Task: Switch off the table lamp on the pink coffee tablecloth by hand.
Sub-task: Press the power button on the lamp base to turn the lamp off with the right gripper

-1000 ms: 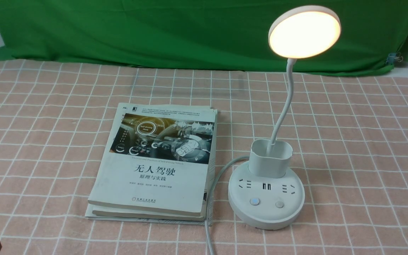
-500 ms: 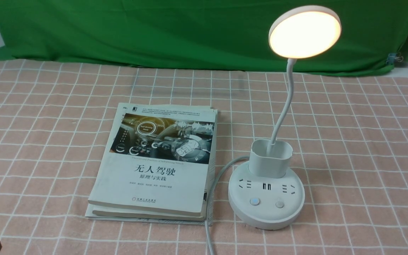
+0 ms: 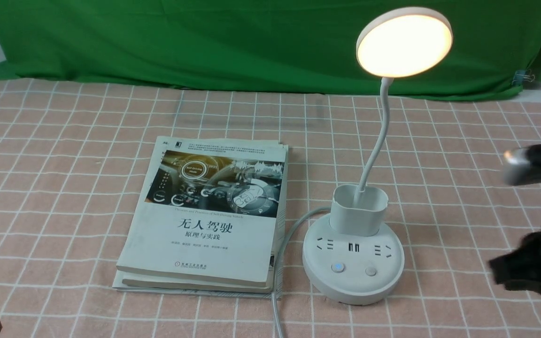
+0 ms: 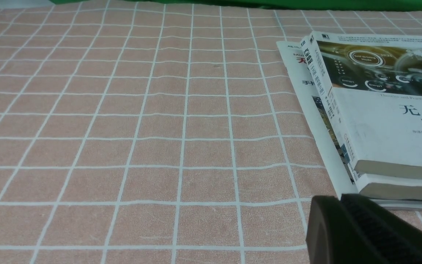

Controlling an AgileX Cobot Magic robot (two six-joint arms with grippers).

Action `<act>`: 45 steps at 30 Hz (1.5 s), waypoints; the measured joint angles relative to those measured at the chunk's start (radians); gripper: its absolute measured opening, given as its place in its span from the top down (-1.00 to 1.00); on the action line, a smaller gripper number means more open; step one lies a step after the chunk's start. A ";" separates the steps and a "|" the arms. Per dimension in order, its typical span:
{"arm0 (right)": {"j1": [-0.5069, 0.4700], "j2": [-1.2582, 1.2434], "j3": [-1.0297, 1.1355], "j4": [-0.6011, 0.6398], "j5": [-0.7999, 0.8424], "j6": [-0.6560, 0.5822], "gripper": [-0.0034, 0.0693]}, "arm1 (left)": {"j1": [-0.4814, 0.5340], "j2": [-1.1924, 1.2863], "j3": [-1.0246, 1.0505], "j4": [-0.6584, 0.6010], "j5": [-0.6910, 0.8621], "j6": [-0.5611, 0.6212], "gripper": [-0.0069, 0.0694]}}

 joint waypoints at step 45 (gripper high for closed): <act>0.160 0.480 -0.254 0.018 -0.179 -0.001 0.79 | 0.000 0.000 0.000 0.000 0.000 0.000 0.80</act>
